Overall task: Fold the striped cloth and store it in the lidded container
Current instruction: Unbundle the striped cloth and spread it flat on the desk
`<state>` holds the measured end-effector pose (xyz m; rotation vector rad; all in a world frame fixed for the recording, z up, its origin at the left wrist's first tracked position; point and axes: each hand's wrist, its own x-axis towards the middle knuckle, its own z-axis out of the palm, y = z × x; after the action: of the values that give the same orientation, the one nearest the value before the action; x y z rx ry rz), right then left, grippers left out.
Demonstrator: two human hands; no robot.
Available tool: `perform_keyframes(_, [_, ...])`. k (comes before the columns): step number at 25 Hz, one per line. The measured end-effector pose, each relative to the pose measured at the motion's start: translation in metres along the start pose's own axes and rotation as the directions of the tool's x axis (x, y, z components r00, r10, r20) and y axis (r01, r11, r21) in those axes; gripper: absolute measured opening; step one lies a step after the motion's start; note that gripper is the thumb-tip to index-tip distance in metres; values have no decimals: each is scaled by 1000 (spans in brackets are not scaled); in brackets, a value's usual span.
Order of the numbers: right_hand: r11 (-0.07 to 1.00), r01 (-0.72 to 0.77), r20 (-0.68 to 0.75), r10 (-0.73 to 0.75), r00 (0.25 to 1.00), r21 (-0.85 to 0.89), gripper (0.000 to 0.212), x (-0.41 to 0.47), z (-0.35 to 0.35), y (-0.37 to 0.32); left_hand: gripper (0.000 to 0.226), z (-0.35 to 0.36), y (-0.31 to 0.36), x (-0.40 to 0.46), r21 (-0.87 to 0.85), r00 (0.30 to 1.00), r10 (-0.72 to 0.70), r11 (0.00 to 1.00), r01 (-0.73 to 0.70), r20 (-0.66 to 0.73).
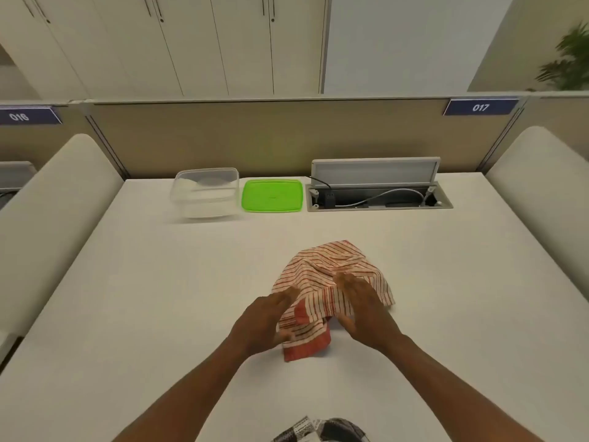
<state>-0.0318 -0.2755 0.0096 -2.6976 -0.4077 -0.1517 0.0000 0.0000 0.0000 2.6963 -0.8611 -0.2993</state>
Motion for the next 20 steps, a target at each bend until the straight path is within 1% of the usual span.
perform_keyframes(4, [991,-32,-6,32,999,-130,81,-5,9,-5,79,9,21,6,96,989,-11,995,25,-150])
perform_keyframes(6, [989,-42,1,43,999,-144,82,-4,10,-5,61,8,27,12,102,981,2,995,18,-194])
perform_keyframes(8, [988,-44,-2,44,999,-150,82,-2,9,-5,36,6,30,19,146,970,48,989,-13,-240])
perform_keyframes(9, [989,-40,-6,40,999,-145,81,-1,10,-5,28,5,33,21,134,965,48,991,-14,-256])
perform_keyframes(11, [992,-34,-30,30,999,-124,81,0,11,-8,20,0,37,25,42,943,24,999,-10,-332])
perform_keyframes(13, [995,-28,-60,22,998,-98,82,6,8,-14,15,-10,40,32,-106,906,-32,994,-15,-421])
perform_keyframes(14, [996,-22,-74,16,997,-83,82,10,5,-17,14,-18,42,37,-172,891,-59,985,-22,-450])
perform_keyframes(16, [999,2,-118,-6,993,-34,79,21,-3,-27,14,-38,50,50,-248,874,-78,968,-49,-479])
perform_keyframes(18, [999,18,-189,-10,982,38,69,38,-14,-35,14,-58,59,65,-317,867,-76,944,-97,-493])
perform_keyframes(20, [996,4,-287,23,958,95,53,56,-31,-38,12,-77,66,78,-411,860,-87,899,-150,-504])
